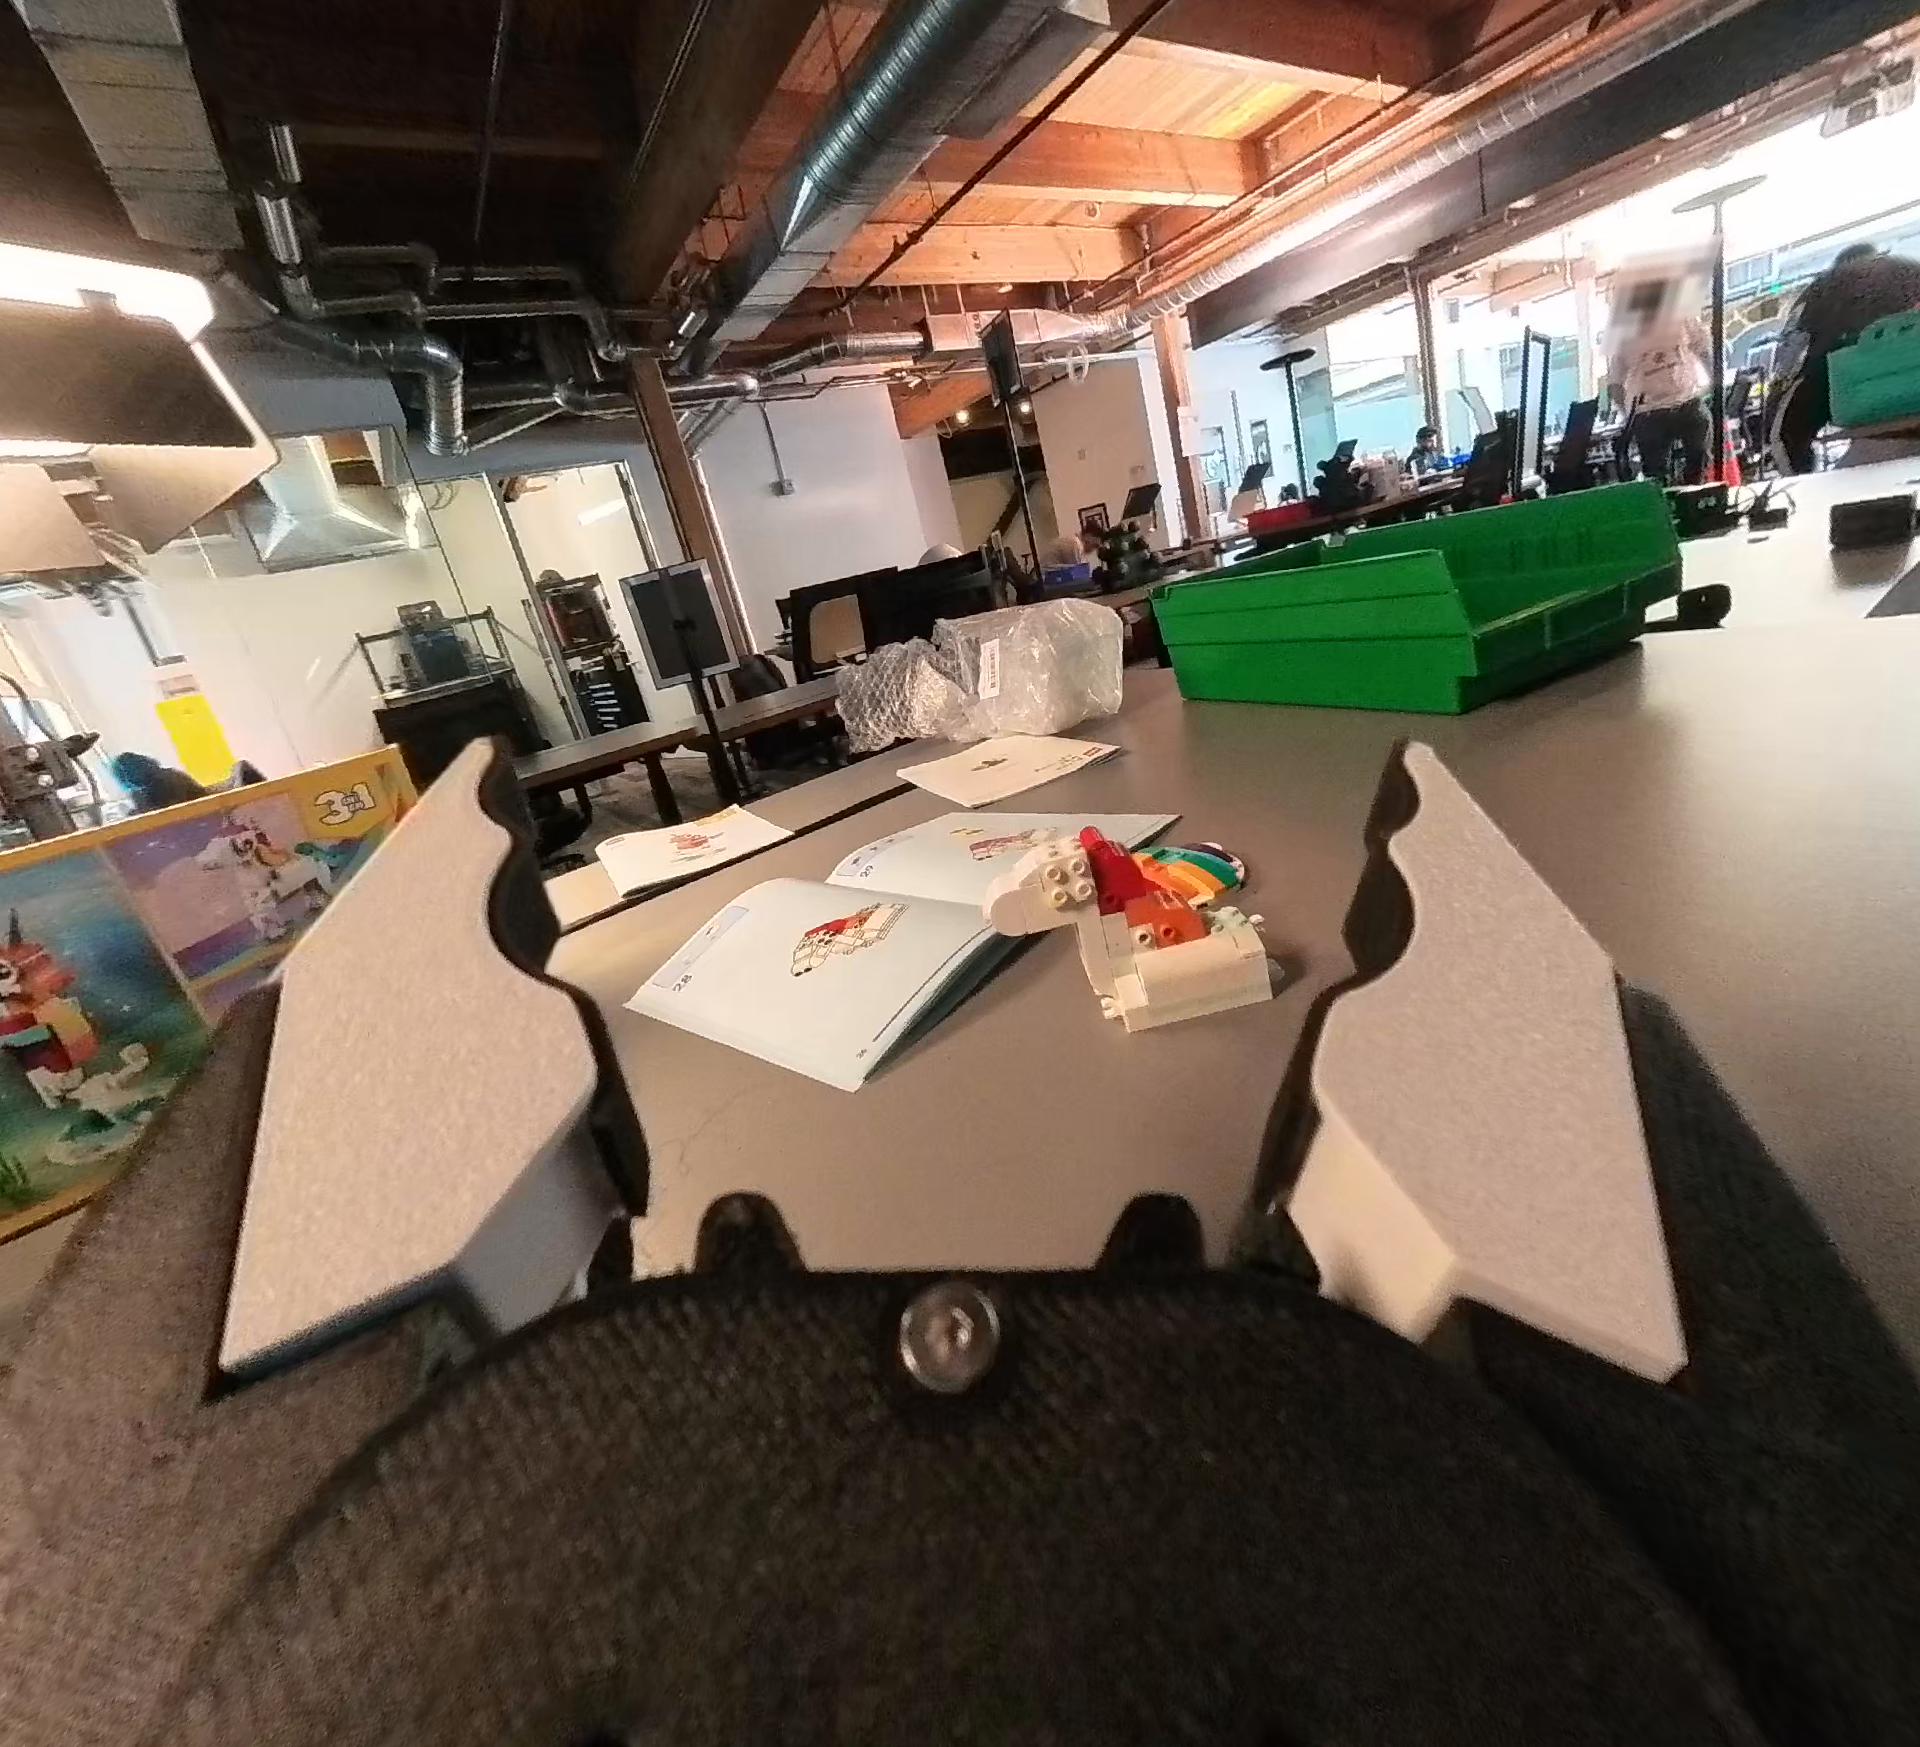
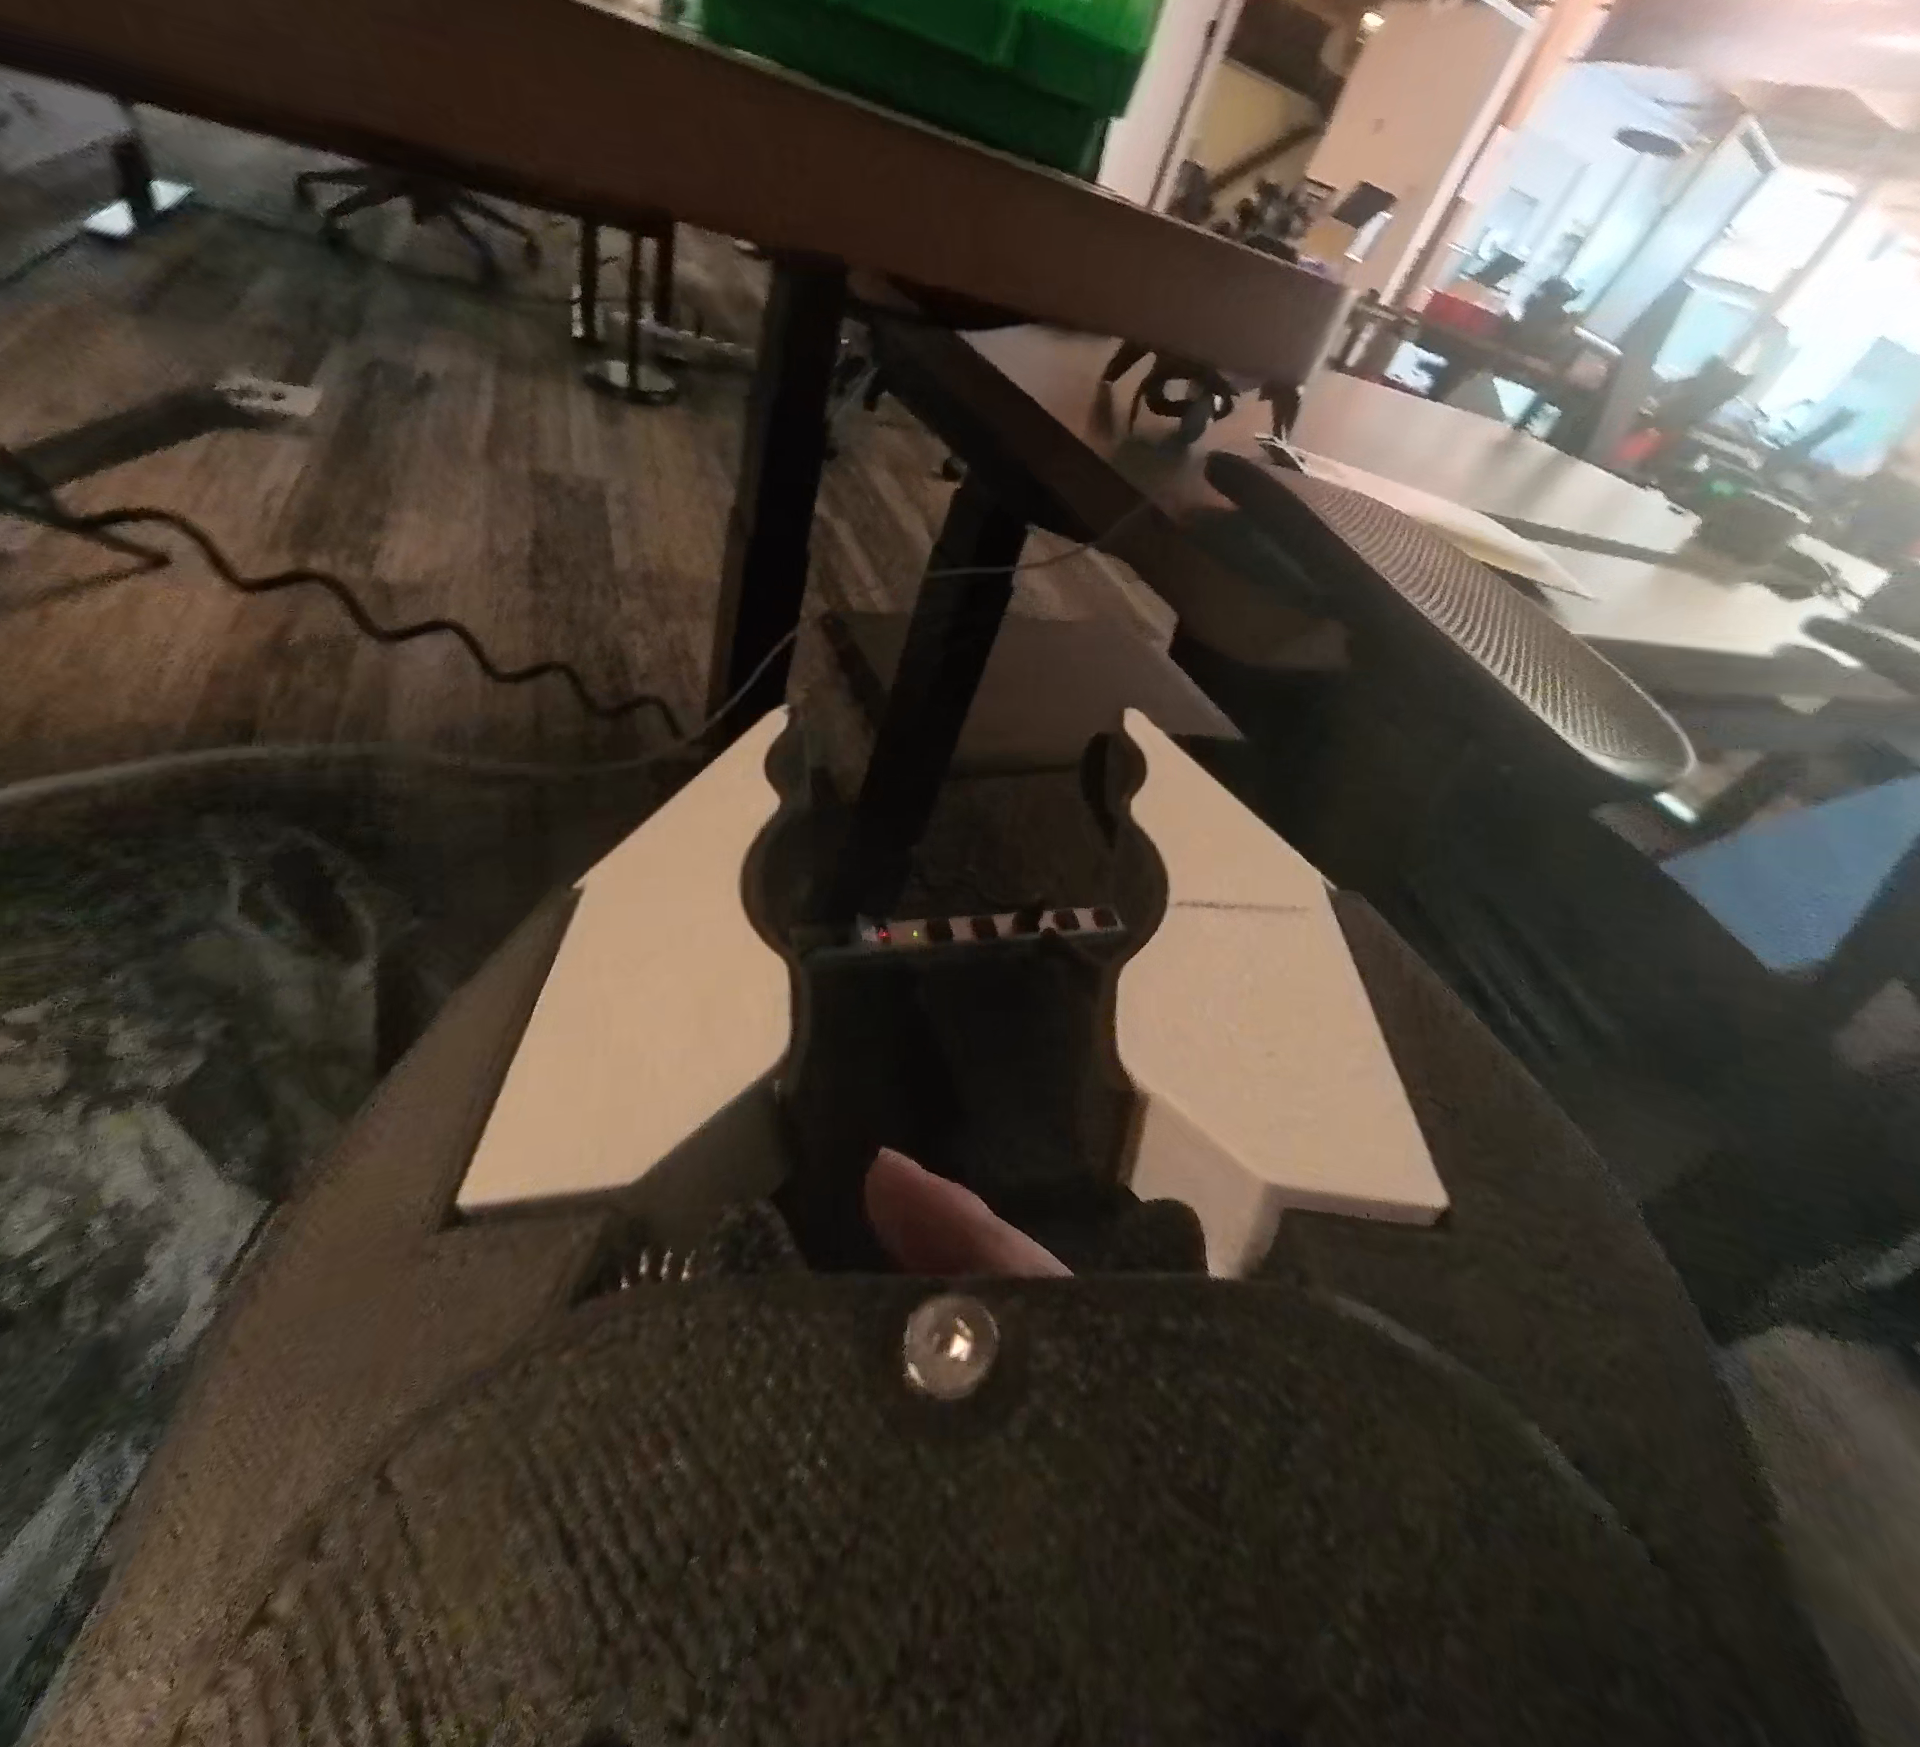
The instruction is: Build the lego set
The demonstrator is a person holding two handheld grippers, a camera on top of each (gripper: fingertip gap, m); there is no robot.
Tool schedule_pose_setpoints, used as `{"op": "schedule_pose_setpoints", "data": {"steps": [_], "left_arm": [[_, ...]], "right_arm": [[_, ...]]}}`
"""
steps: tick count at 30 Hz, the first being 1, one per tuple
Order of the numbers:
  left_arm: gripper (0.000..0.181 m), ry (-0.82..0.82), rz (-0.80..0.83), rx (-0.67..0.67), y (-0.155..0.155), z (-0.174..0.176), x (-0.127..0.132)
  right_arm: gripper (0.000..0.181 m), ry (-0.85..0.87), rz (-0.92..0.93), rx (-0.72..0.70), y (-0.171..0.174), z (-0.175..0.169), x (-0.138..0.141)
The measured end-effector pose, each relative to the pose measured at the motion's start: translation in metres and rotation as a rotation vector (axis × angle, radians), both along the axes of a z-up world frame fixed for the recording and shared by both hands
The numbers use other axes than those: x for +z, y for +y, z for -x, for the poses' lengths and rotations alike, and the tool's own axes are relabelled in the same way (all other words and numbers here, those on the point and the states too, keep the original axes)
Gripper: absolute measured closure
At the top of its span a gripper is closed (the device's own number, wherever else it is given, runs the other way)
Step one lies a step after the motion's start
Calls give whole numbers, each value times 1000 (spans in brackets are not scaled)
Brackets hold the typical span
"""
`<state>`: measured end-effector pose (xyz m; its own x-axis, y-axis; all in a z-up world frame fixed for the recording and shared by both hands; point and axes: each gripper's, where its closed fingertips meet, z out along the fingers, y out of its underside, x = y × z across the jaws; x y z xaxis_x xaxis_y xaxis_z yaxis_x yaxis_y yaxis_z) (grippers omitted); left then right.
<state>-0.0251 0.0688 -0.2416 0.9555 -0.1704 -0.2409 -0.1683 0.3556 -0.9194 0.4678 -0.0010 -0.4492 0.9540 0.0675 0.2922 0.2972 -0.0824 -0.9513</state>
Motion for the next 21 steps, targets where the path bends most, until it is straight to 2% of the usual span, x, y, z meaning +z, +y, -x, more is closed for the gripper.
{"op": "schedule_pose_setpoints", "data": {"steps": [5, 9, 15, 21], "left_arm": [[28, 55, -3, 38, 2, -1, -2], [28, 107, -5, 75, 3, 0, -4], [28, 191, -11, 96, 3, -7, -8], [28, 192, -9, 103, 0, -7, -8]], "right_arm": [[125, -53, -18, 103, -50, 0, 5], [125, -76, -48, 114, -73, -5, 12], [126, -112, -49, 101, -88, -14, 10], [126, -127, -34, 82, -101, -23, 7]]}}
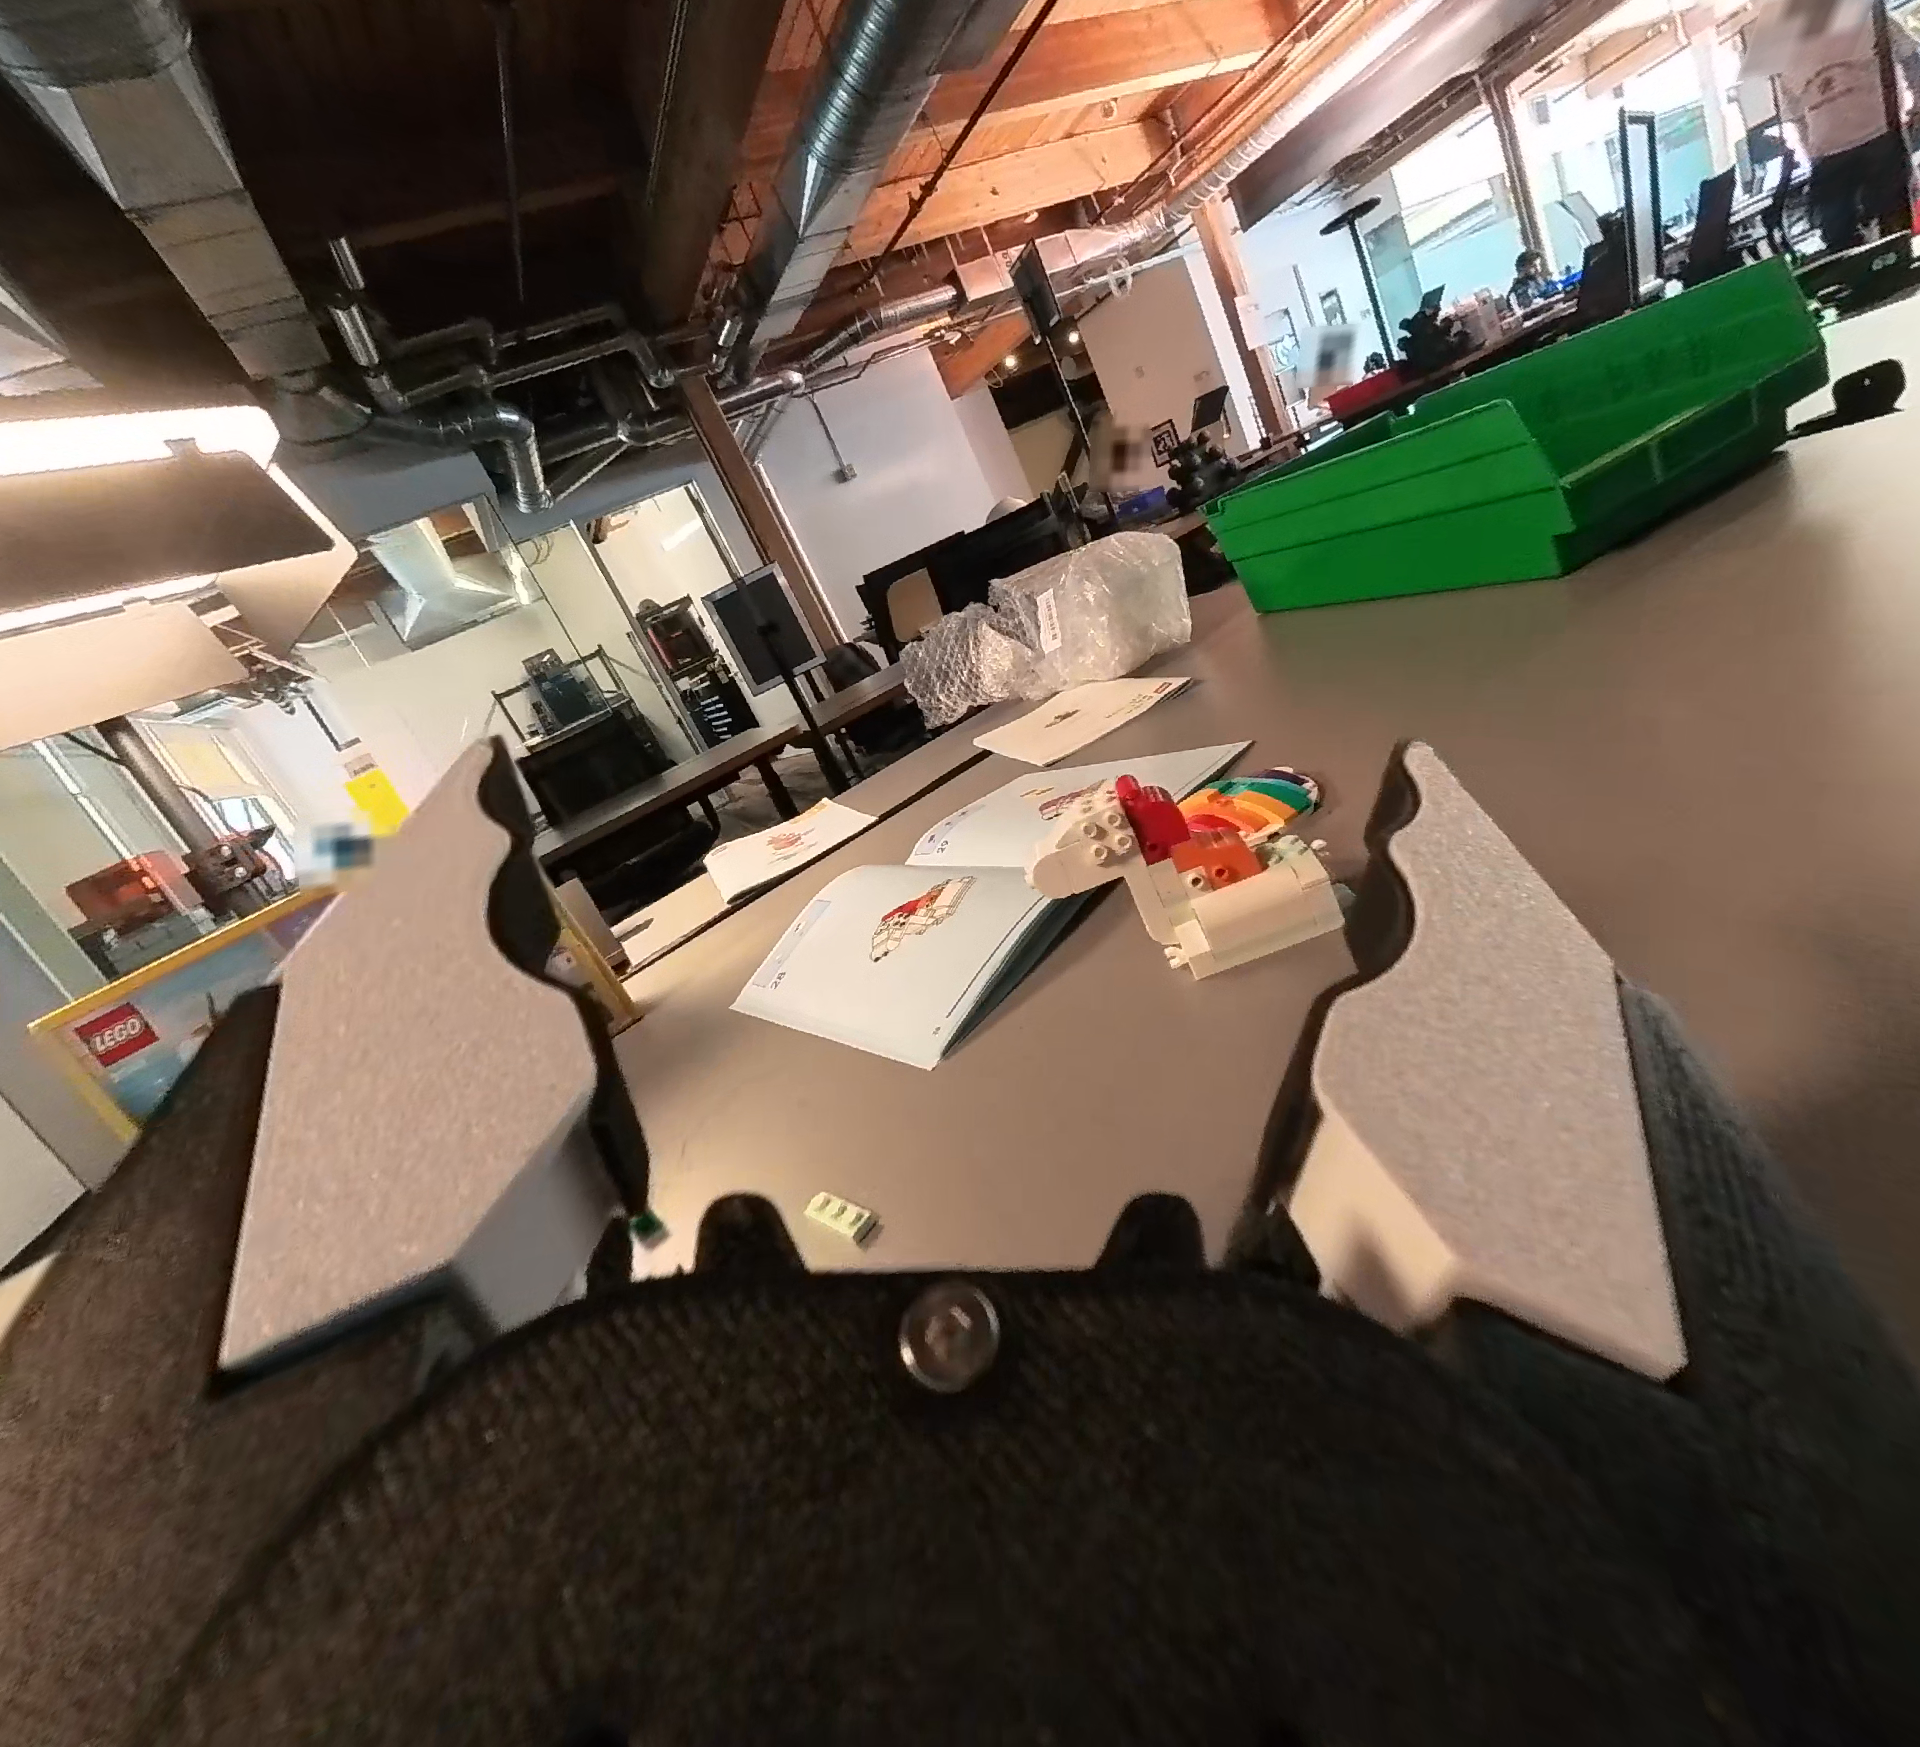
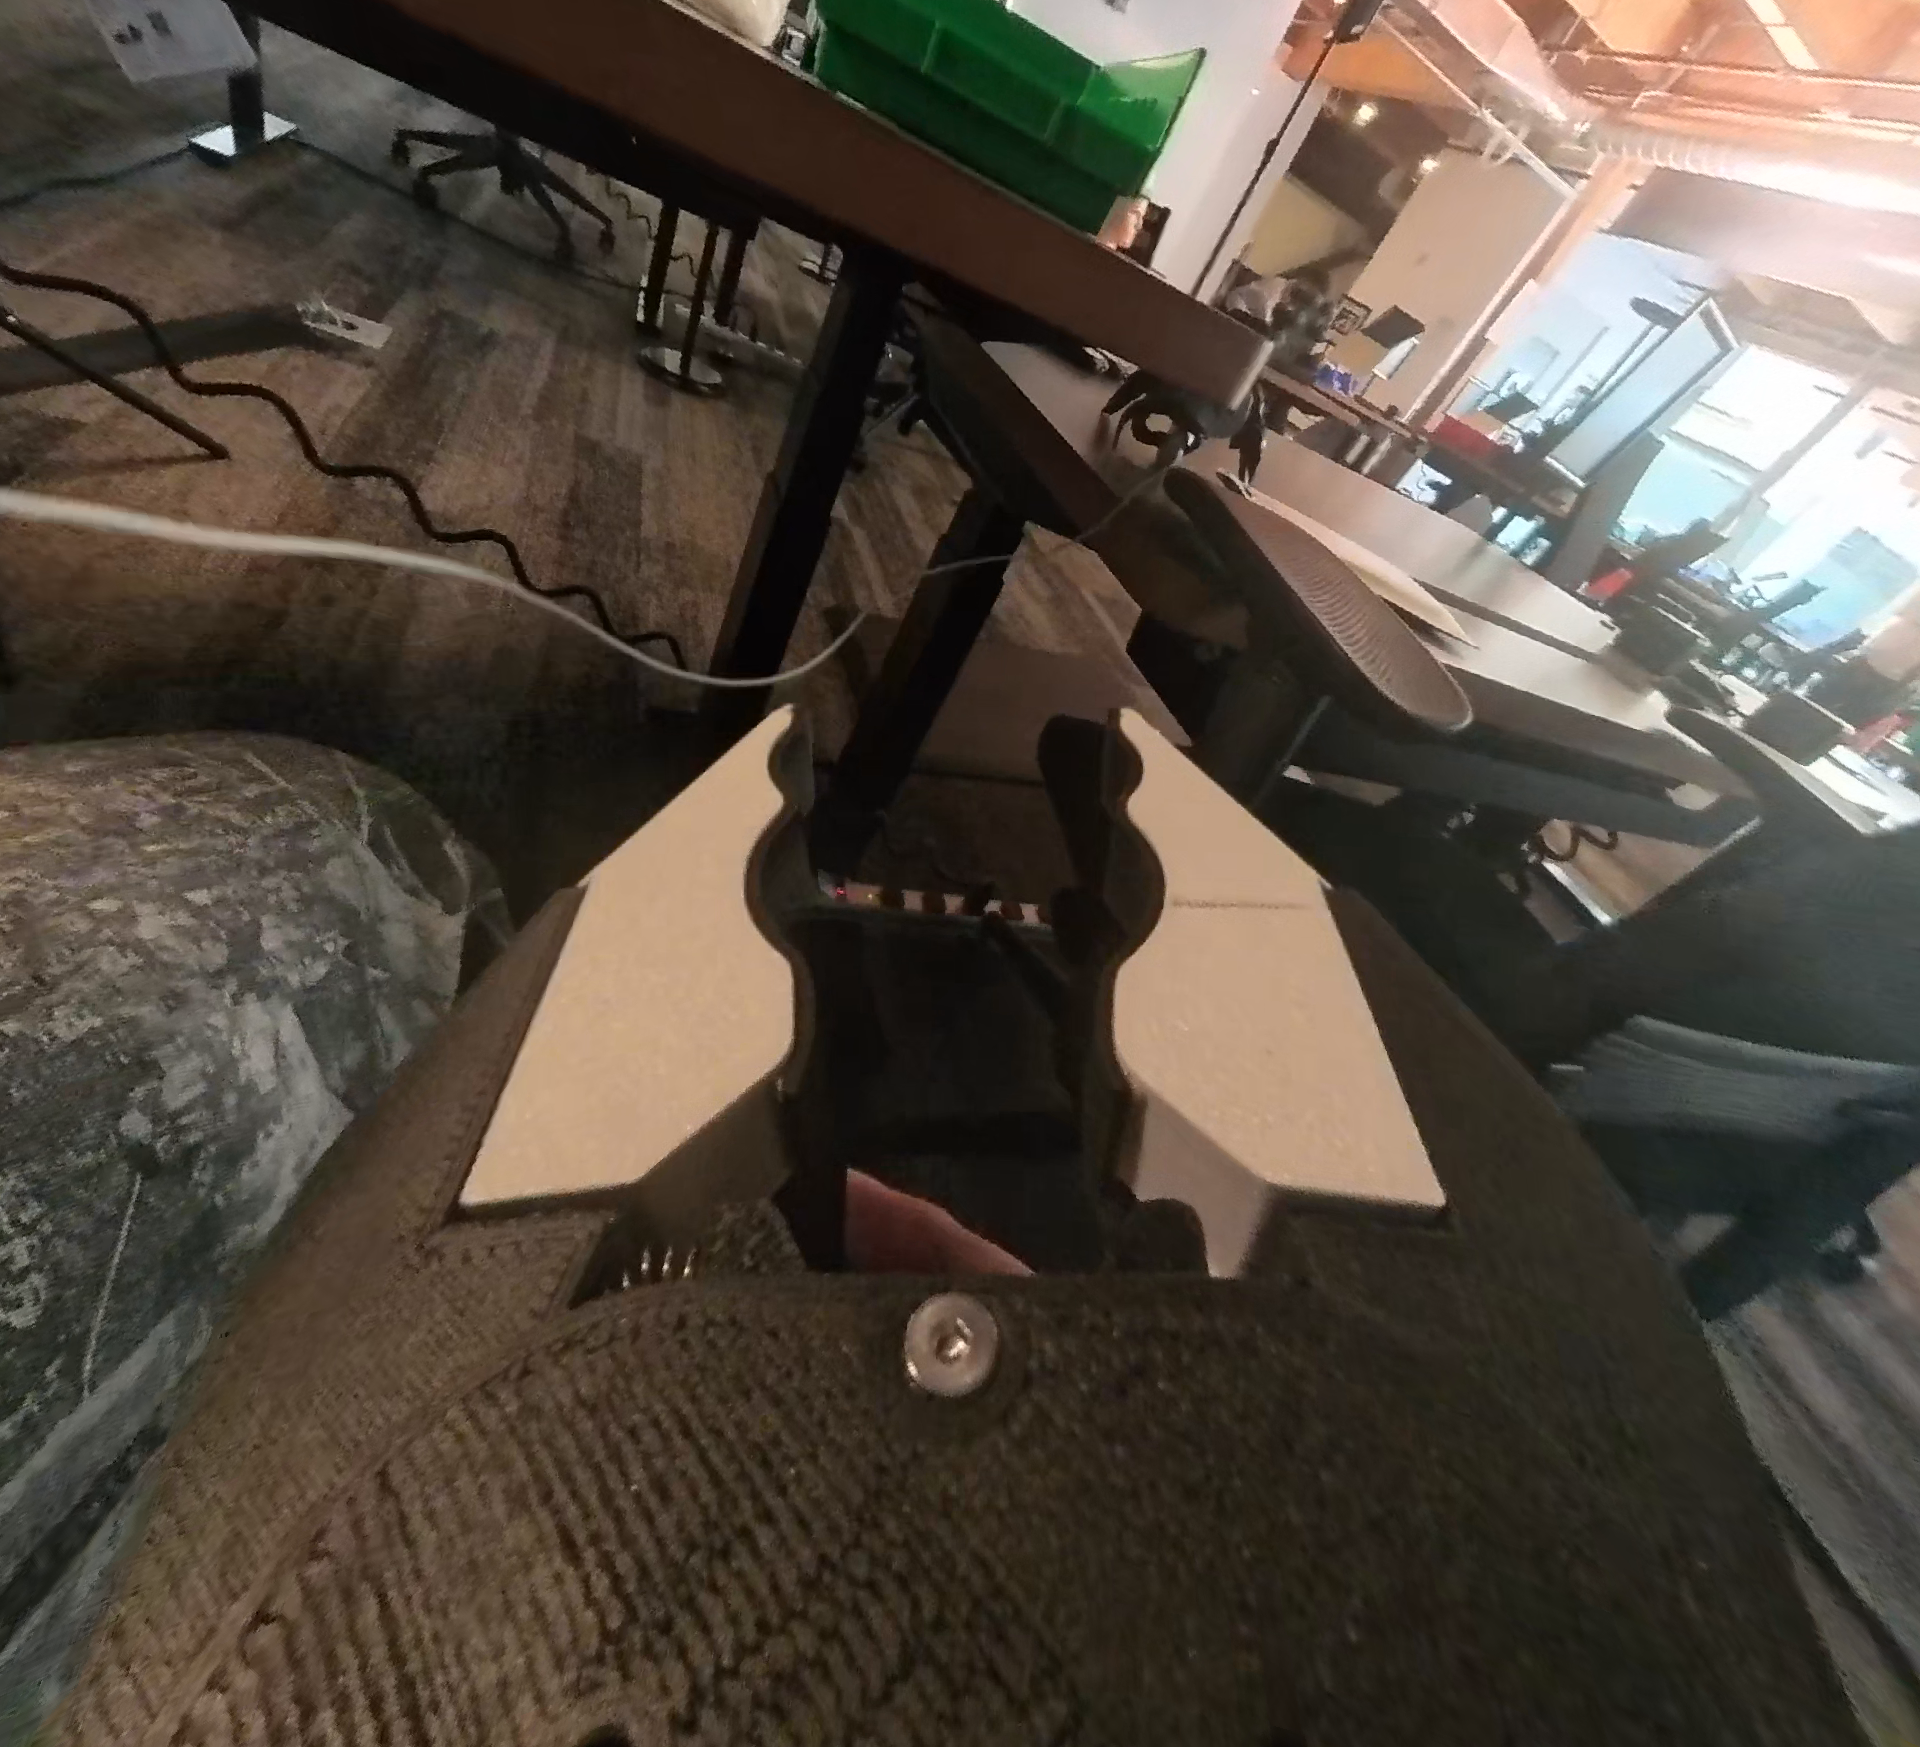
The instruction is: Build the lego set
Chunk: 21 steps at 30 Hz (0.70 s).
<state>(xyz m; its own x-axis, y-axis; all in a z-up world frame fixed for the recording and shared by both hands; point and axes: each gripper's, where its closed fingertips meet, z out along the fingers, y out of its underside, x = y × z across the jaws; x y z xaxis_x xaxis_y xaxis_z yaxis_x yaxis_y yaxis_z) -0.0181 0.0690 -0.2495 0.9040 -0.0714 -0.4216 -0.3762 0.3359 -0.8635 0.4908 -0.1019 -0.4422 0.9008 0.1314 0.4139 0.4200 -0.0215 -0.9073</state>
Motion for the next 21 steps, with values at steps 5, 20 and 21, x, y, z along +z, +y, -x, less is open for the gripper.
{"op": "schedule_pose_setpoints", "data": {"steps": [5, 20, 21], "left_arm": [[28, 48, 4, 29, -1, -1, -3], [51, -136, 108, -282, -172, -170, 15], [52, -155, 142, -310, -184, -180, 13]], "right_arm": [[126, 49, -29, 36, -14, 1, 7], [126, 105, -89, 22, -104, -25, 20], [126, 110, -86, 17, -113, -30, 19]]}}
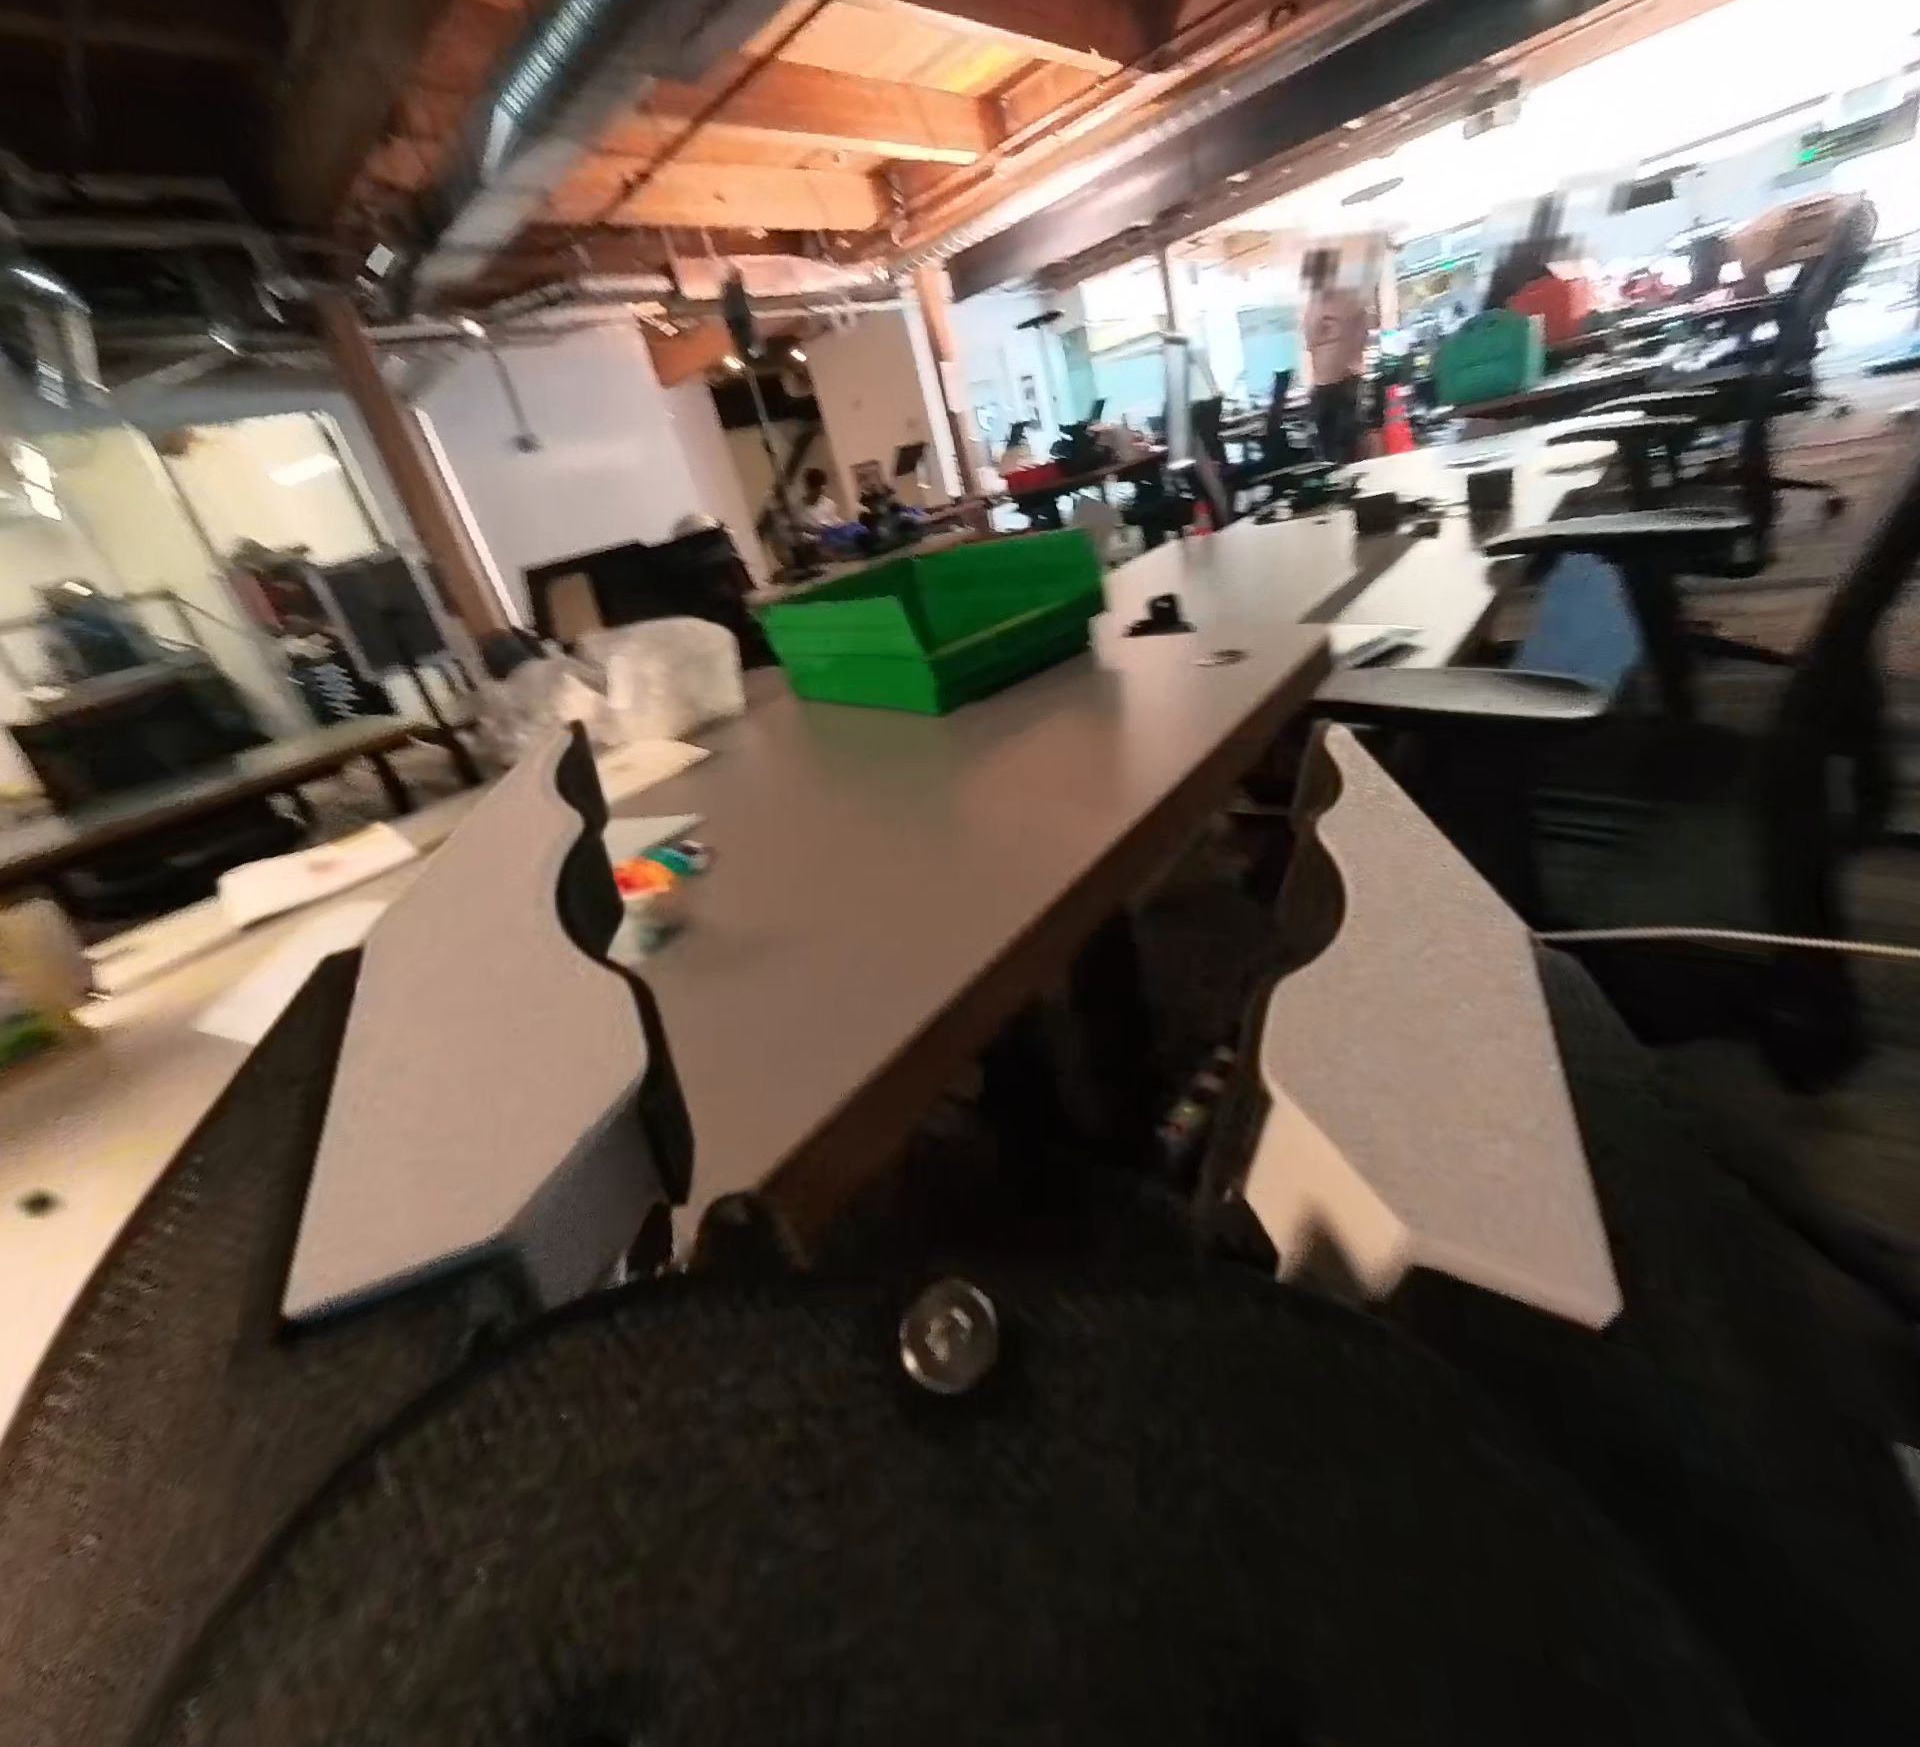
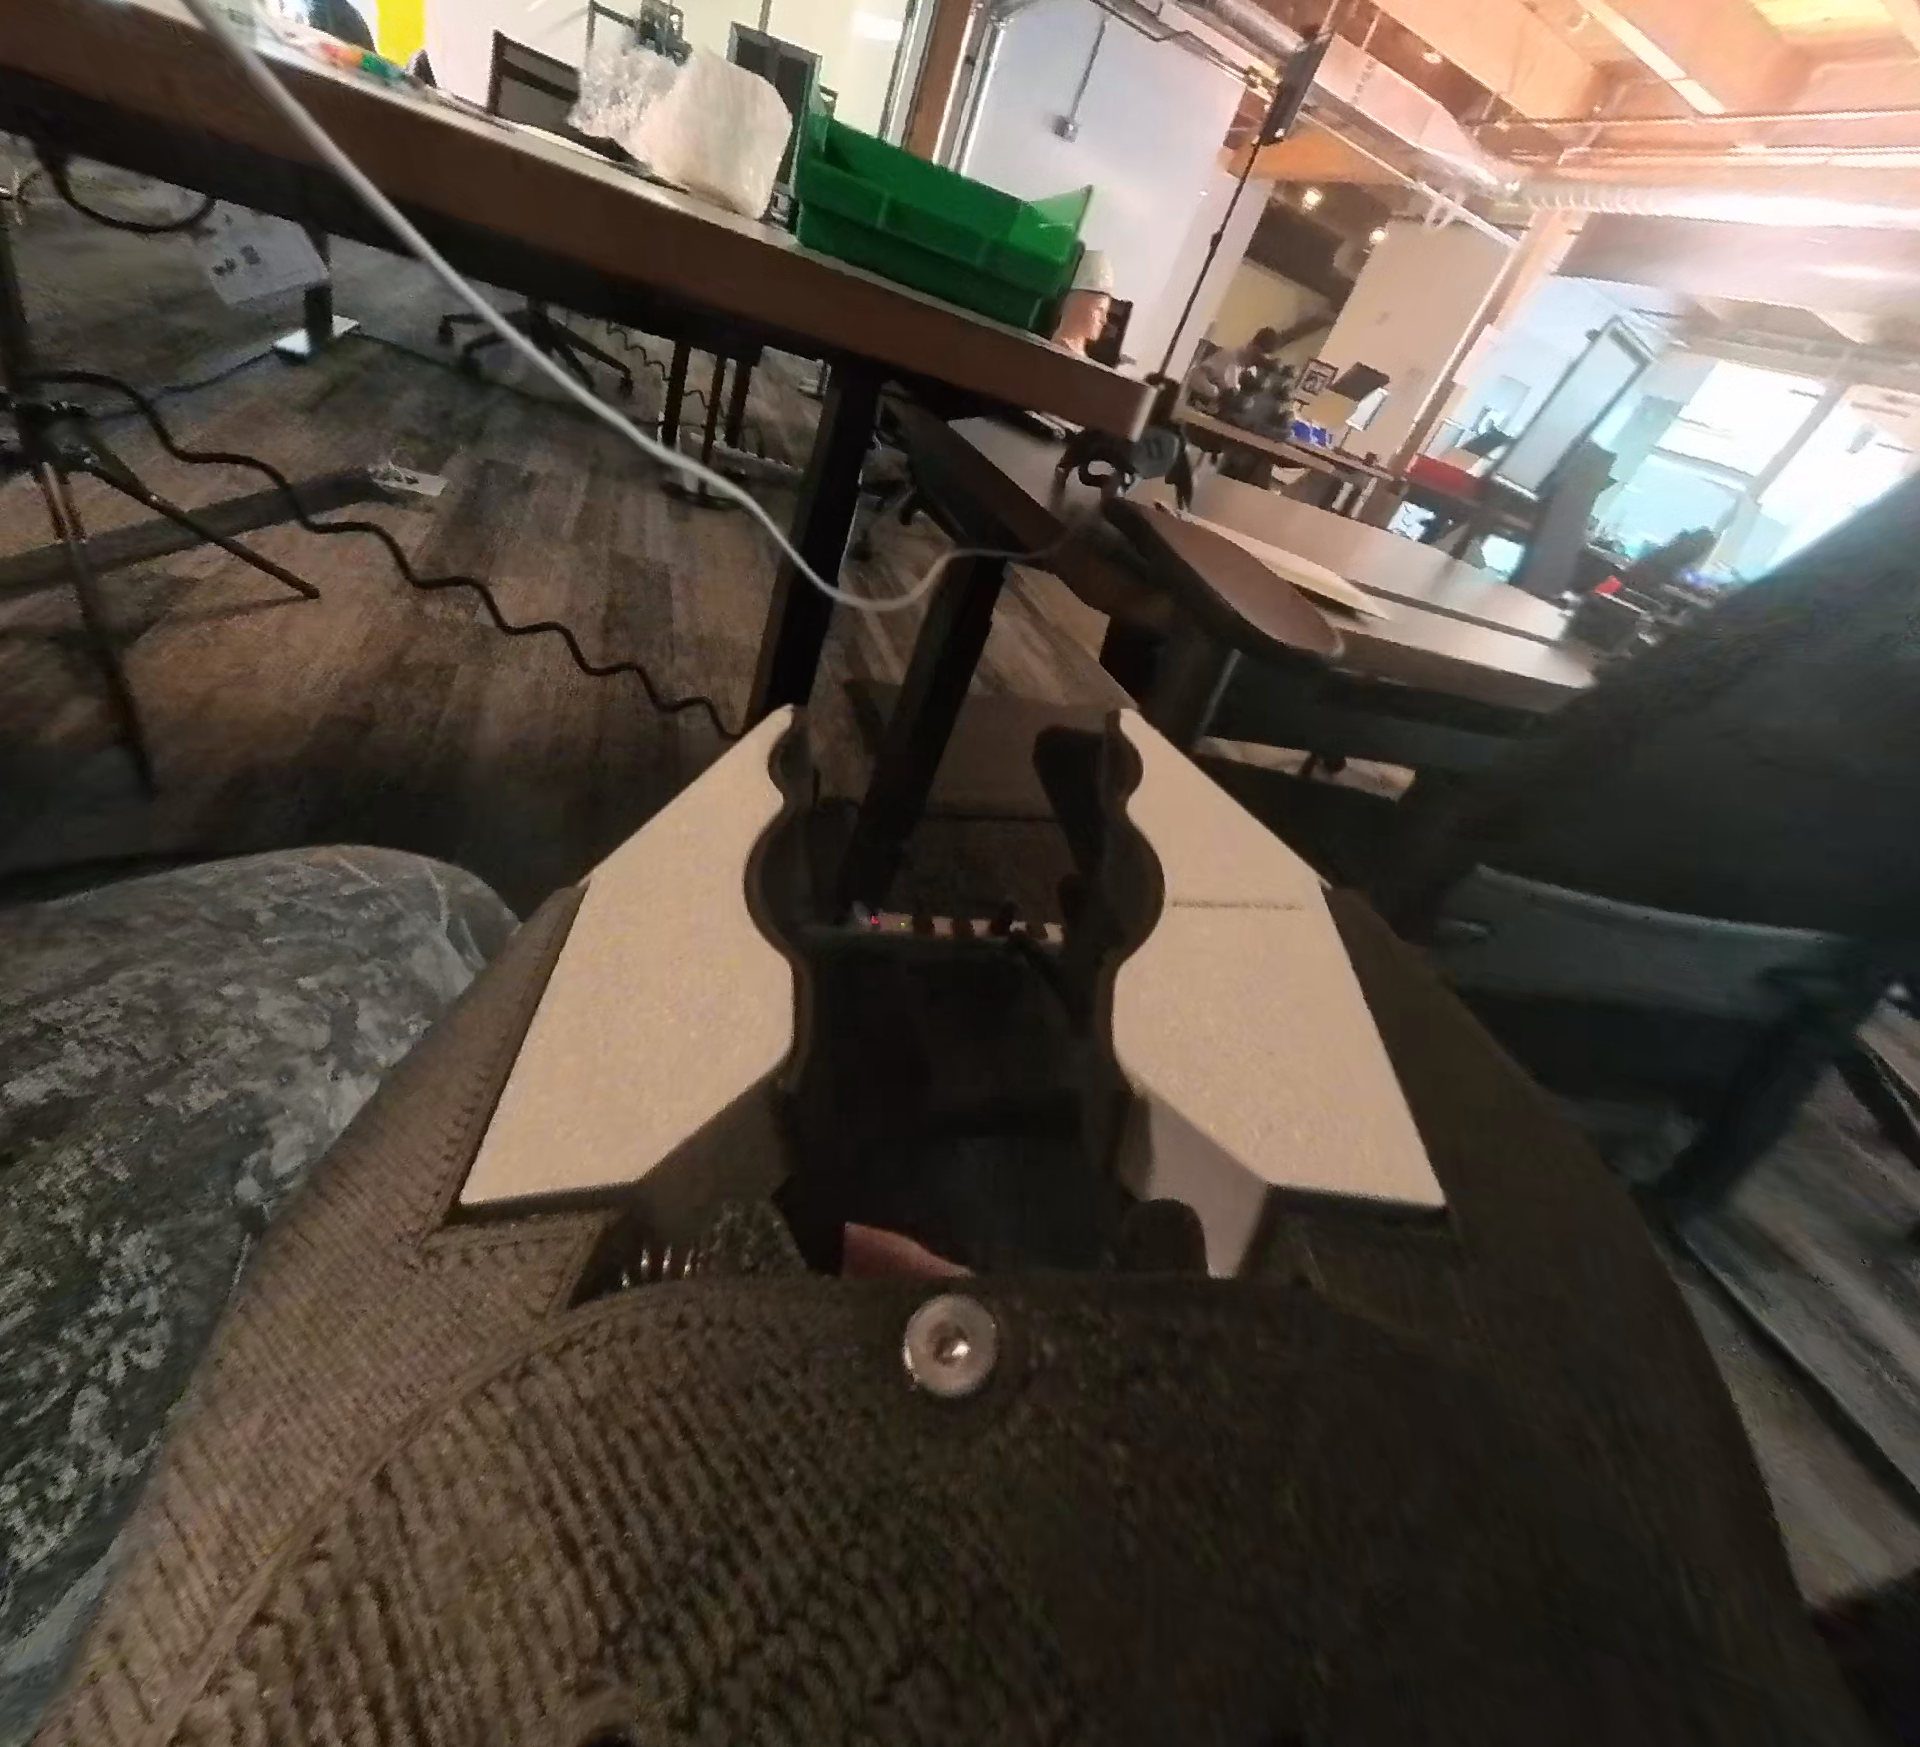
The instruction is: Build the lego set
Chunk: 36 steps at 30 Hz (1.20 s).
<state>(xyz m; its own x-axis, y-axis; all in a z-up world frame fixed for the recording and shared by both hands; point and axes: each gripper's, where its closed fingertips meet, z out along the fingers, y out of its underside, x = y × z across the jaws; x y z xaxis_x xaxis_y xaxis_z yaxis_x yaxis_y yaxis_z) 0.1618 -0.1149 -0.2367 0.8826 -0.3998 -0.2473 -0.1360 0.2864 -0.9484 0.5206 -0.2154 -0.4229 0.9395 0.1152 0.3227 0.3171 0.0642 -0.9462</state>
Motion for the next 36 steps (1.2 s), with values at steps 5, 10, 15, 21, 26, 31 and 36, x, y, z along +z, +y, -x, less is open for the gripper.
{"op": "schedule_pose_setpoints", "data": {"steps": [5, 10, 15, 21, 26, 31, 36], "left_arm": [[52, -103, 151, -97, -47, -30, -12], [53, -140, 248, -147, -95, -58, -33], [52, -113, 247, -213, -148, -91, -40], [46, -54, 138, -257, -204, -102, -13], [50, -122, 30, -264, -235, -107, 14], [52, -195, 7, -240, -256, -118, 0], [52, -156, 2, -228, -254, -122, -19]], "right_arm": [[126, 12, 27, -20, -63, -19, -10], [126, 28, 33, -70, -146, -39, -8], [126, 55, 22, -156, -241, -72, -2], [120, 131, 4, -151, -323, -85, 21], [119, 205, -27, -133, -335, -81, 34], [119, 214, 16, -228, -345, -116, 15], [119, 313, 160, -479, -362, -213, -67]]}}
